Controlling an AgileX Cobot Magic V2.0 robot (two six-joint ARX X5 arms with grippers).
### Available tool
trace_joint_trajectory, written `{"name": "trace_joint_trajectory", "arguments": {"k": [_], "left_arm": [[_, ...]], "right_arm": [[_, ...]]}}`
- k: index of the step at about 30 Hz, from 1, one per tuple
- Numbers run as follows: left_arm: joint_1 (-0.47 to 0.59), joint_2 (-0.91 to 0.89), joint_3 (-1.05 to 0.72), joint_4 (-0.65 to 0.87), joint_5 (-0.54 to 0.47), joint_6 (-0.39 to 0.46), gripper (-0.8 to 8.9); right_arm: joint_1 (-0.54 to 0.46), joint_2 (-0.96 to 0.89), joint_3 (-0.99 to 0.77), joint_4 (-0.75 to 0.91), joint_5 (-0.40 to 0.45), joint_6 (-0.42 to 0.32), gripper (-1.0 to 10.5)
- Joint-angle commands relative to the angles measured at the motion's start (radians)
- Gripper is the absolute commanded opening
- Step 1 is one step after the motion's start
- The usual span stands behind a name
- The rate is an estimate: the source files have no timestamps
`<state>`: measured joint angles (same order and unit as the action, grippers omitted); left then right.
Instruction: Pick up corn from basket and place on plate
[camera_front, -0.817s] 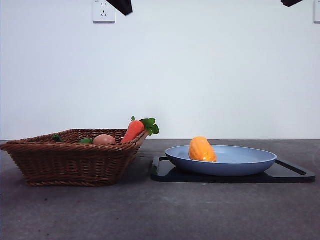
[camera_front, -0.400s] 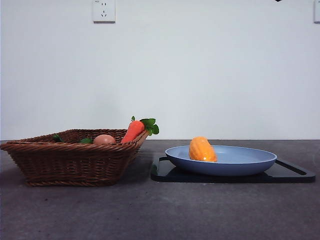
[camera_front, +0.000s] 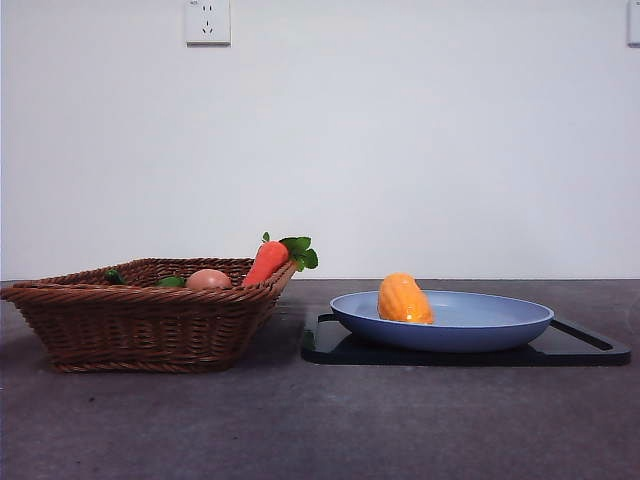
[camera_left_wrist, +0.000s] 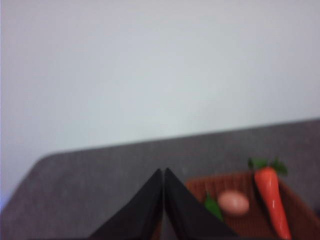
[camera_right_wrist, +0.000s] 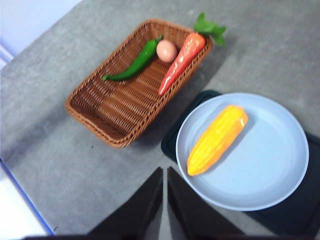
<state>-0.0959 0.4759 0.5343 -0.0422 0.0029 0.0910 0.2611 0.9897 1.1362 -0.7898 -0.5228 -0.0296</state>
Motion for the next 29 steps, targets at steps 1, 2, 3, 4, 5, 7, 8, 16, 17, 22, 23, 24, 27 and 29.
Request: {"name": "trace_joint_trajectory", "arguments": {"k": [1, 2, 3, 4, 5, 7, 8, 16, 17, 22, 23, 24, 27, 29], "left_arm": [[0.0, -0.05, -0.104, 0.025, 0.004, 0.005, 0.08], [0.0, -0.072, -0.14, 0.025, 0.004, 0.0, 0.08], [0.0, -0.091, -0.17, 0.026, 0.004, -0.005, 0.08], [0.0, -0.113, -0.201, 0.024, 0.004, -0.006, 0.08], [0.0, -0.133, -0.231, 0.023, 0.004, -0.008, 0.08], [0.0, -0.17, -0.276, 0.019, 0.004, -0.008, 0.08], [0.0, -0.189, -0.297, 0.015, 0.004, -0.008, 0.08], [0.0, -0.31, -0.387, -0.03, 0.003, -0.009, 0.08], [0.0, -0.322, -0.394, -0.039, 0.003, -0.009, 0.08], [0.0, -0.364, -0.413, -0.112, 0.003, -0.01, 0.08], [0.001, -0.37, -0.414, -0.13, 0.003, -0.009, 0.08], [0.001, -0.375, -0.416, -0.143, 0.002, -0.009, 0.08], [0.001, -0.39, -0.426, -0.171, -0.002, -0.01, 0.08], [0.001, -0.404, -0.441, -0.174, -0.002, -0.018, 0.08]], "right_arm": [[0.004, 0.008, 0.018, 0.021, -0.001, -0.008, 0.0], [0.004, 0.008, 0.018, 0.028, -0.001, -0.008, 0.0], [0.004, 0.008, 0.018, 0.035, -0.001, -0.008, 0.0], [0.004, 0.008, 0.018, 0.043, -0.001, -0.008, 0.0], [0.004, 0.008, 0.018, 0.053, -0.001, -0.008, 0.0], [0.004, 0.008, 0.018, 0.064, -0.001, -0.008, 0.0], [0.004, 0.008, 0.018, 0.066, -0.001, -0.008, 0.0], [0.004, 0.008, 0.018, 0.084, -0.001, -0.008, 0.0], [0.004, 0.008, 0.018, 0.091, -0.001, -0.008, 0.0], [0.004, 0.008, 0.018, 0.115, -0.001, -0.008, 0.0], [0.004, 0.008, 0.018, 0.115, -0.001, -0.008, 0.0], [0.004, 0.008, 0.018, 0.116, -0.001, -0.008, 0.0], [0.004, 0.008, 0.018, 0.117, 0.0, -0.008, 0.0], [0.004, 0.008, 0.018, 0.117, -0.001, -0.008, 0.0]]}}
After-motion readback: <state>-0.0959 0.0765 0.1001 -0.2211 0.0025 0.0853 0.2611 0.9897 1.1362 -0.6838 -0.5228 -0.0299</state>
